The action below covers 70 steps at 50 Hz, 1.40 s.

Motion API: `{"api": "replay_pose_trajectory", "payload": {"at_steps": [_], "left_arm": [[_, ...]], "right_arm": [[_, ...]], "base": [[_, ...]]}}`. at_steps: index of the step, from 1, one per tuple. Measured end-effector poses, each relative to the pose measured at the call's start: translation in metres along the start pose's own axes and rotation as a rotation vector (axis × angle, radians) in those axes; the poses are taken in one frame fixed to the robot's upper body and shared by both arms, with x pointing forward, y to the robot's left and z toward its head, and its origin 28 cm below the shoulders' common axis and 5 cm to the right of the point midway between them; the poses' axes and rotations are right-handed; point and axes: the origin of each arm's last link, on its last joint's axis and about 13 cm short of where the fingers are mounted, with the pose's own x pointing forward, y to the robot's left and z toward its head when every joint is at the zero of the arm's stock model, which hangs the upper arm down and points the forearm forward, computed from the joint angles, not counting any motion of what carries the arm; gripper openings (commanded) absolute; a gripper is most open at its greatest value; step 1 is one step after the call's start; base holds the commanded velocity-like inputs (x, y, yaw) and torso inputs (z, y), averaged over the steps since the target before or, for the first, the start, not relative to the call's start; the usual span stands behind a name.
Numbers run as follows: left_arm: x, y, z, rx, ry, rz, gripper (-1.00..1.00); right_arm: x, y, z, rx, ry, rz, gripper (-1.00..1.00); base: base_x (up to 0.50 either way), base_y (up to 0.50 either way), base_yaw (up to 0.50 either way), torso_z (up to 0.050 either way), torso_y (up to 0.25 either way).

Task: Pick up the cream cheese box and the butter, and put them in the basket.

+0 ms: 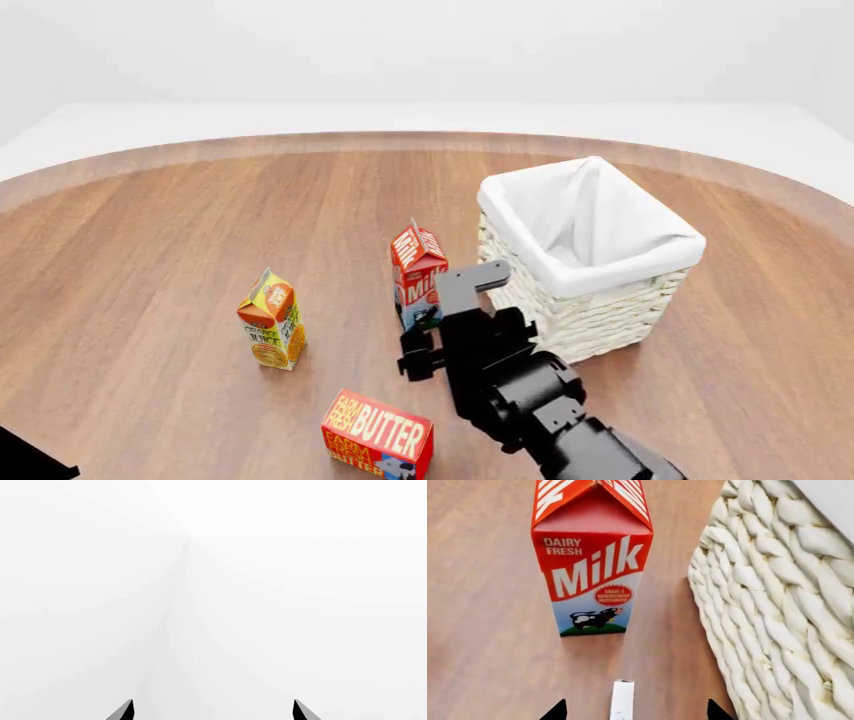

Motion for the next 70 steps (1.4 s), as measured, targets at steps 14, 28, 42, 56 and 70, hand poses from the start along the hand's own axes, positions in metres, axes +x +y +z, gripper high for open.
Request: {"api": "replay_pose_trajectory", "payload": {"at_steps": [14,28,42,56,70], "left_arm": [[0.0,0.0,-0.001,0.0,0.0,0.0,1.0],[0.0,0.0,0.0,0.001,-0.001,0.001,1.0],[0.0,0.001,-0.002,0.002,-0.002,0.002,1.0],[0.0,0.001,0.0,0.003,-0.003,0.002,1.0],[0.0,0.0,0.0,0.003,-0.004,0.003,1.0]], "right_arm": [[0.005,0.004,-0.002,0.0,0.018,0.006,1.0],[0.008,0.005,-0.006,0.005,0.034,0.0,1.0],[0.011,0.002,-0.011,0.014,0.048,-0.021,1.0],[0.013,0.0,-0.014,0.027,0.062,-0.031,1.0],[0.013,0.001,-0.02,0.024,0.075,-0.026,1.0]], "base": [[0.0,0.0,0.0,0.0,0.0],[0.0,0.0,0.0,0.0,0.0],[0.0,0.0,0.0,0.0,0.0],[0.0,0.0,0.0,0.0,0.0],[0.0,0.0,0.0,0.0,0.0]]}}
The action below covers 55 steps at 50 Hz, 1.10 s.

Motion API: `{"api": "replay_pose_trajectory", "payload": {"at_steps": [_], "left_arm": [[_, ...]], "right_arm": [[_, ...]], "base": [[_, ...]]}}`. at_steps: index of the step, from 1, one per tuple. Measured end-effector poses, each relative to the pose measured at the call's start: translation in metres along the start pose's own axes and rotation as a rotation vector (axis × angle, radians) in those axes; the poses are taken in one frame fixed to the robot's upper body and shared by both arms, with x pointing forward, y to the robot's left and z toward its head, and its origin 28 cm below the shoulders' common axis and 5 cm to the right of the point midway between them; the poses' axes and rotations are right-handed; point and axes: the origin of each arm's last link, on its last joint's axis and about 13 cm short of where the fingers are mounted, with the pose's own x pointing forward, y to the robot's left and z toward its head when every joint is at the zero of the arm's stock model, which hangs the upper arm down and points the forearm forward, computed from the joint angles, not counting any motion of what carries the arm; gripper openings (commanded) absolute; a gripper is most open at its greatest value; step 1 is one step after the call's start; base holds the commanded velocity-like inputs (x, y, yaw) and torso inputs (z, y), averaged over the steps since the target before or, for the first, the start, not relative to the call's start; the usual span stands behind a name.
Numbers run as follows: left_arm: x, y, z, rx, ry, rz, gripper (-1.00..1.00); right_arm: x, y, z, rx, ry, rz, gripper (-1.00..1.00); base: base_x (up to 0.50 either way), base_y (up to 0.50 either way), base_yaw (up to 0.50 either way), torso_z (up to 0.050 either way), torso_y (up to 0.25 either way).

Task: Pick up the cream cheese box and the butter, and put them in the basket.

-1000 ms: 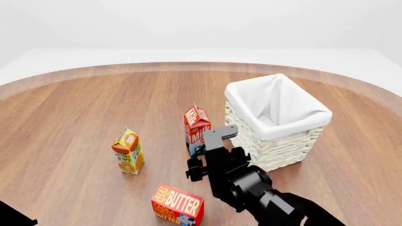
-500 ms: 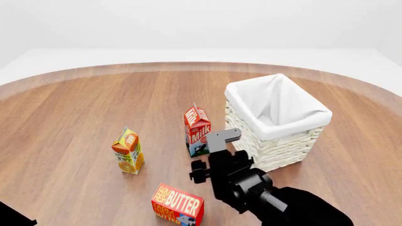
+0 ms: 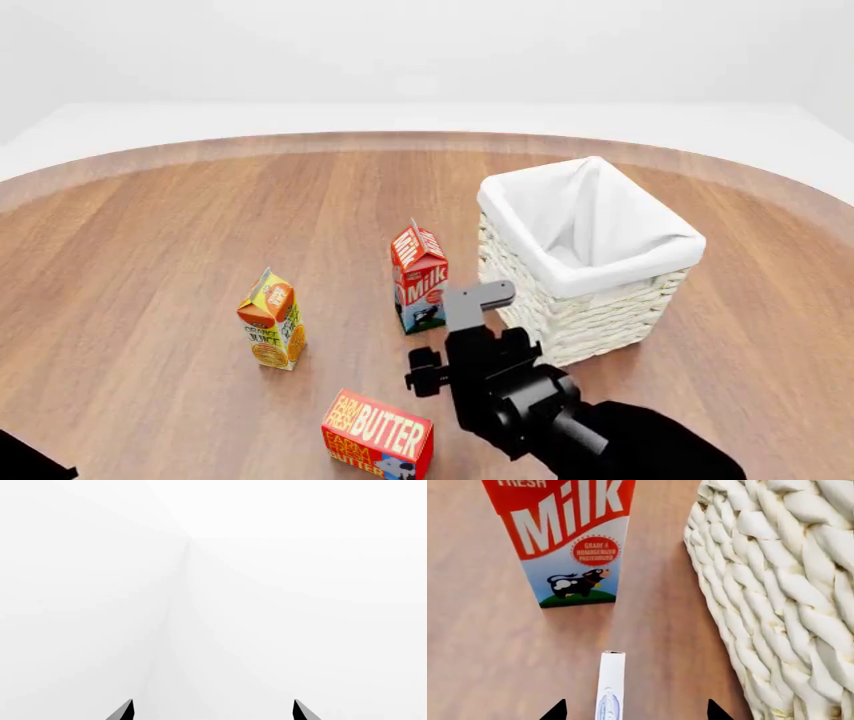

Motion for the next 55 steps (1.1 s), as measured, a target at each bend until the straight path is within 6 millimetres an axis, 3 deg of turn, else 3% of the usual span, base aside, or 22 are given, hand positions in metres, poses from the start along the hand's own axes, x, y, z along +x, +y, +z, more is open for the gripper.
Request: {"api": "replay_pose_trajectory", "payload": {"at_steps": [55], "left_arm": [[0.0,0.001,-0.001,0.0,-0.001,0.004,1.0]], "right_arm": [[0.0,0.005,-0.013,0.029,0.039,0.034,1.0]], "base": [[0.0,0.0,0.0,0.0,0.0]]}}
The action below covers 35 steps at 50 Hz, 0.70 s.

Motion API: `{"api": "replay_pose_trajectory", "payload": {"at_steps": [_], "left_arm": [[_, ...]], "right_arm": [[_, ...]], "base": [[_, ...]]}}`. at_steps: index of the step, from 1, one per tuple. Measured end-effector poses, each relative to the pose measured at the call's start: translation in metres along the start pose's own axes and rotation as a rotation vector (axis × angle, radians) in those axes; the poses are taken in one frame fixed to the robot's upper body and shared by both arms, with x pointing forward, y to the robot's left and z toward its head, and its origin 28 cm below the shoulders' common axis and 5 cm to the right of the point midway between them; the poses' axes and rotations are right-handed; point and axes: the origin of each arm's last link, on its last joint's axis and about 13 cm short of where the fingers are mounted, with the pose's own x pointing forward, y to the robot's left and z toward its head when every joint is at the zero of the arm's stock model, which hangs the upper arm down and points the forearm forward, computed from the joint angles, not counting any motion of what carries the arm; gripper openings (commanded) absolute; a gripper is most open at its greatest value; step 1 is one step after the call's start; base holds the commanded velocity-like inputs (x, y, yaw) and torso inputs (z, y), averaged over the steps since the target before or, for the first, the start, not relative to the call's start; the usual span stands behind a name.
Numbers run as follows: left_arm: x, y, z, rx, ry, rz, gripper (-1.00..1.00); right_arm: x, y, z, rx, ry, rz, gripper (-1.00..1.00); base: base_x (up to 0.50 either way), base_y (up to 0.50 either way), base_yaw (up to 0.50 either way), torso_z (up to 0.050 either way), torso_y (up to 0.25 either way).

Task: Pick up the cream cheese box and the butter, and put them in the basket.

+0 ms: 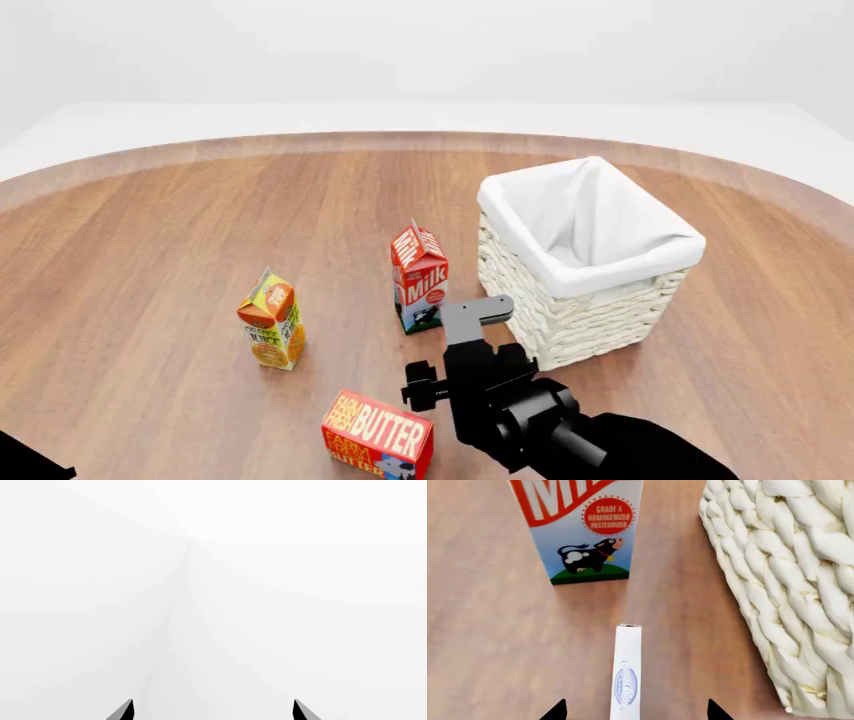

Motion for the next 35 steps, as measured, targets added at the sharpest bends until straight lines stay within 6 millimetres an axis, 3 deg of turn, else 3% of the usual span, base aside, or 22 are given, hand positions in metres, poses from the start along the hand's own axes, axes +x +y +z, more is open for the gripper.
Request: {"api": "replay_pose_trajectory", "payload": {"at_steps": [35], "left_arm": [[-0.0003,-0.0008,0.0013,0.0,-0.001,0.0,1.0]], "right_arm": [[0.0003,-0.0008,0.0009,0.001,-0.003,-0.007,1.0]], "base": [[0.0,0.0,0.0,0.0,0.0]]}}
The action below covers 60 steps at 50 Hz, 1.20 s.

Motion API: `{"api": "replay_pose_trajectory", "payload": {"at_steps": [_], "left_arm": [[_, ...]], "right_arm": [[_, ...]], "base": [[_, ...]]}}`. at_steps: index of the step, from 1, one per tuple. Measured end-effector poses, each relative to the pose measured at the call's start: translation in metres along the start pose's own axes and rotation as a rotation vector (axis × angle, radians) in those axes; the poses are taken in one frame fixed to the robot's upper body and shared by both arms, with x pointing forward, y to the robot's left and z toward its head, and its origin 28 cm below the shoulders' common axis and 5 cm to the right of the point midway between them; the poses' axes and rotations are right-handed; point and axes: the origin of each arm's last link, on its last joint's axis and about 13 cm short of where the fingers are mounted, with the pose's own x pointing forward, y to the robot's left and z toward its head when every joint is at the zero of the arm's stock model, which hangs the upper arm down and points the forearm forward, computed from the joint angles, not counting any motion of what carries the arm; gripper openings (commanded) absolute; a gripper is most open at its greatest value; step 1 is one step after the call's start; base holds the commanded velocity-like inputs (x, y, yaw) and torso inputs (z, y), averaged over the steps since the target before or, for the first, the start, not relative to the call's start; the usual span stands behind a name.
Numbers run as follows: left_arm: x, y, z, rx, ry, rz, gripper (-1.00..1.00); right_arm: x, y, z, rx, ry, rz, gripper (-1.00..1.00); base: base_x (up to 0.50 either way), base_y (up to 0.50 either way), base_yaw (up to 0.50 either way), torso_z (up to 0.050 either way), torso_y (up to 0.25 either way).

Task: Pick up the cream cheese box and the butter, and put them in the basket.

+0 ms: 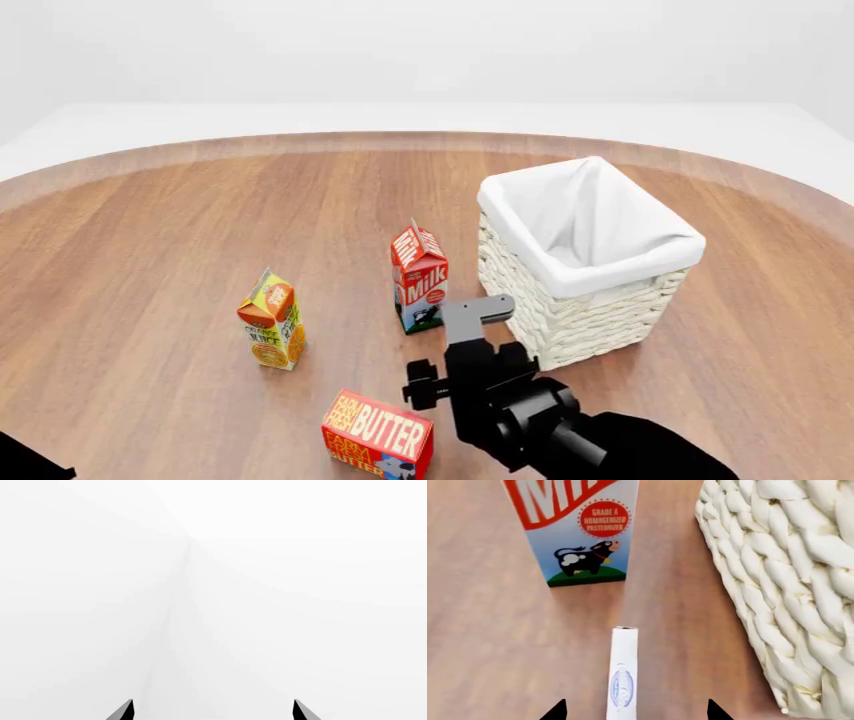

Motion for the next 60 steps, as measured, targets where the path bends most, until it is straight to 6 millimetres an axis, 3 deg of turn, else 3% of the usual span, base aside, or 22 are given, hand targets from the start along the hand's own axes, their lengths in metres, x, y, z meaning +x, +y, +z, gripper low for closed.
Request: {"api": "replay_pose_trajectory", "payload": {"at_steps": [60], "left_arm": [[-0.0002,0.0009,-0.0028,0.004,0.0,-0.002,1.0]], "right_arm": [[0.0004,-0.0028,0.0047,0.009,-0.005,-0.009,1.0]], "base": [[0.0,0.0,0.0,0.0,0.0]]}}
